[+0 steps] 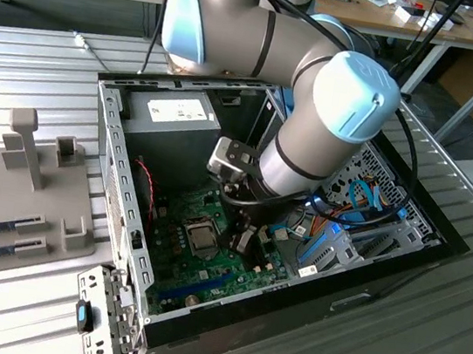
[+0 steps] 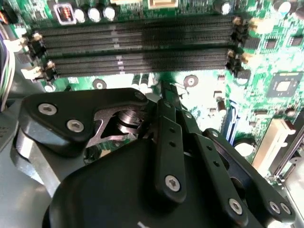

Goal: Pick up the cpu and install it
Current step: 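Install the first cpu locking lever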

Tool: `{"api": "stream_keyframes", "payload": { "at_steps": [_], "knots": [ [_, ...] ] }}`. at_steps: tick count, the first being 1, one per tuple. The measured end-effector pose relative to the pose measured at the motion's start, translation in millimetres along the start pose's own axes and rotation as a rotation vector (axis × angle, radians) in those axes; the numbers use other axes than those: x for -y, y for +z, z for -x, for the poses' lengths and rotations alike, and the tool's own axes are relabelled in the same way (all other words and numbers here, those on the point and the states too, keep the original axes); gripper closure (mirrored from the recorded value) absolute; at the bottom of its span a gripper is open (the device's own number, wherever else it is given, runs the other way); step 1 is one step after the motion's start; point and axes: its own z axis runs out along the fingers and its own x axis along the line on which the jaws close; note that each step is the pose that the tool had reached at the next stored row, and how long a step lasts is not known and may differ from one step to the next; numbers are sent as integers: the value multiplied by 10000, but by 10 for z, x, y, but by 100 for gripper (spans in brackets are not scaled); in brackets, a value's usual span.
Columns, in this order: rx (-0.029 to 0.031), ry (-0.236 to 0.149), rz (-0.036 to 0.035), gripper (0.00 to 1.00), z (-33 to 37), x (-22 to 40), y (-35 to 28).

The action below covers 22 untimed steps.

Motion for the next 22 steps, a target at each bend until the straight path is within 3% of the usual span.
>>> {"api": "stream_keyframes", "payload": {
  "at_steps": [3, 8, 13, 22],
  "knots": [
    [18, -2, 14, 89, -4, 2, 0],
    [221, -33, 146, 89, -42, -49, 6],
    [316, -43, 206, 89, -51, -54, -58],
    [394, -55, 262, 89, -79, -32, -39]
  ]
}}
